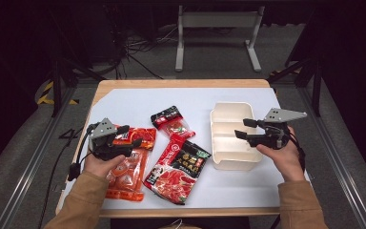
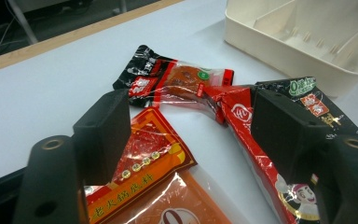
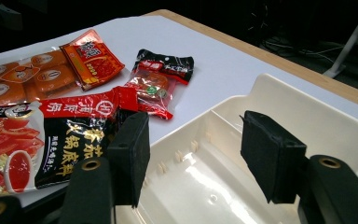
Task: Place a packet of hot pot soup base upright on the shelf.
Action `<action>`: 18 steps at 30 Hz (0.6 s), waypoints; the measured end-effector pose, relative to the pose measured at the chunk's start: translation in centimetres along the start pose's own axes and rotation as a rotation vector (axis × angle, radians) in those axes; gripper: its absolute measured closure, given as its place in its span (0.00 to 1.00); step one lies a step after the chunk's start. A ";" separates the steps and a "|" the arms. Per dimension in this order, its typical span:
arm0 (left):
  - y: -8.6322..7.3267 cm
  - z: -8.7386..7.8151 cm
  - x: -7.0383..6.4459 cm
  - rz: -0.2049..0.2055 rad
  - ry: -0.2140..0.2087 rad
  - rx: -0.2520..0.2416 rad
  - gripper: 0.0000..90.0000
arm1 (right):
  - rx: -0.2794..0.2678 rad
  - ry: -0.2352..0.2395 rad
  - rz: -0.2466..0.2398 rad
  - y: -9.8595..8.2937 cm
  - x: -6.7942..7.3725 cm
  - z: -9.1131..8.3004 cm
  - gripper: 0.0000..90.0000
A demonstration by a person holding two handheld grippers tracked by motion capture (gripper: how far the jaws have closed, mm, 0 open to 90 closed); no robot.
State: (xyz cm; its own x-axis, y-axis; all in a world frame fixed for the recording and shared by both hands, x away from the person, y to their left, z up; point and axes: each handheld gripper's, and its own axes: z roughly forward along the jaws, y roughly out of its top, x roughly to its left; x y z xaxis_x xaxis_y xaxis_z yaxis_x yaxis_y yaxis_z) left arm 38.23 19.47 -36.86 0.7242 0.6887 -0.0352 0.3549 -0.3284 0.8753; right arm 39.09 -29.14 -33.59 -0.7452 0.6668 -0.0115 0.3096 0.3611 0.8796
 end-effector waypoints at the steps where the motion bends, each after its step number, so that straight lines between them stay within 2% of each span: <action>1: 0.1 0.2 -0.1 0.010 -0.003 0.000 0.31 | 0.001 0.001 0.003 0.0 0.0 0.0 0.46; 4: 0.4 0.8 -0.5 0.020 -0.019 -0.006 0.30 | 0.002 0.000 0.010 0.0 -0.1 0.0 0.44; 12: 1.4 3.0 -1.4 0.002 -0.075 0.017 0.30 | 0.003 0.000 0.011 -0.1 0.0 0.0 0.44; 18: 1.9 3.9 -2.0 -0.010 -0.112 0.011 0.30 | 0.007 -0.004 0.011 -0.2 0.0 -0.1 0.44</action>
State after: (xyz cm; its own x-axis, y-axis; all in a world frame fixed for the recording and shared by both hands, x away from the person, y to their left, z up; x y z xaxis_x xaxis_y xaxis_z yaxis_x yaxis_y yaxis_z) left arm 39.74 14.94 -36.99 0.7818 0.6158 -0.0981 0.3685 -0.3294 0.8693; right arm 39.01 -29.31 -33.69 -0.7395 0.6731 -0.0039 0.3214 0.3583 0.8765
